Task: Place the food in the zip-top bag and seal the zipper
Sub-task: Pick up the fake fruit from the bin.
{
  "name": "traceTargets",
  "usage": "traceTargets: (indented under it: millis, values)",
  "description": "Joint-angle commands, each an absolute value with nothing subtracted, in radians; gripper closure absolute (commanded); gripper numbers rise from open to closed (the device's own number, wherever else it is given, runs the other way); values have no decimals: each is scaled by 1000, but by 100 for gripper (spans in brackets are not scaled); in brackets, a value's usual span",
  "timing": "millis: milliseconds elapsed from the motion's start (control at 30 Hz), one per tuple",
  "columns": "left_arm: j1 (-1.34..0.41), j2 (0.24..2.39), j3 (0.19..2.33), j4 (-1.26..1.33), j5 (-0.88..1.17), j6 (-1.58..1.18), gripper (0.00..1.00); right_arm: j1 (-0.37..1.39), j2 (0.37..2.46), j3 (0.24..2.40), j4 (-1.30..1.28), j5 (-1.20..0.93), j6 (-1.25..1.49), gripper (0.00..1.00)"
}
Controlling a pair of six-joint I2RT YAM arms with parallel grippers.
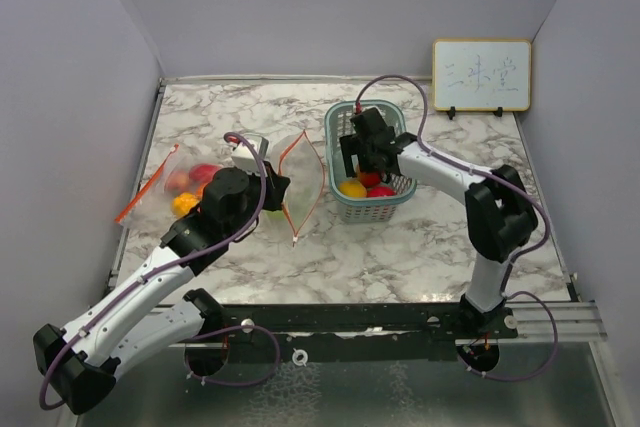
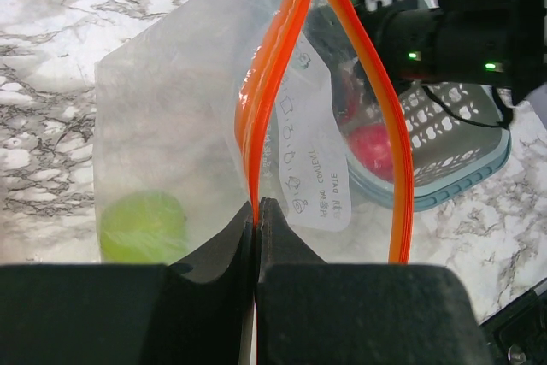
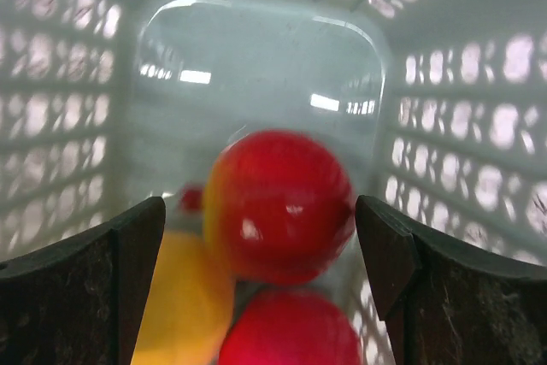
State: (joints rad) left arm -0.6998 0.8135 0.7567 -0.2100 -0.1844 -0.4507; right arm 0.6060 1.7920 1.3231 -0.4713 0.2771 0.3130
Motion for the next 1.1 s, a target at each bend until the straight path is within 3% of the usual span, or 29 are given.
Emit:
traceTargets:
  millis: [0, 200, 267, 367, 500, 667, 867, 1067]
  values:
    - [-694, 794, 760, -198, -182, -431, 100, 589, 1920, 1434, -479, 371, 334, 7]
    - [-694, 787, 760, -198, -198, -420, 100, 587, 2001, 1441, -431, 398, 333, 11]
    - [-694, 790, 759, -198, -198, -417, 100, 586, 2019, 1442, -413, 413, 325, 23]
    - [-693, 799, 762, -202, -197, -417, 100, 584, 2023, 1437, -408, 423, 327, 54]
    - [-693, 804, 767, -204, -197, -419, 100, 584, 1938, 1382, -350, 399, 302, 68]
    - [-693, 817, 770, -204, -204, -422, 100, 586, 1715, 1321, -313, 219, 253, 75]
    - [-693, 827, 773, -211, -204, -426, 100, 596, 1400, 1175, -153, -246, 228, 78]
    - [-692, 839, 782, -220, -214, -420, 100, 665, 1274, 1081, 62, -624, 292, 78]
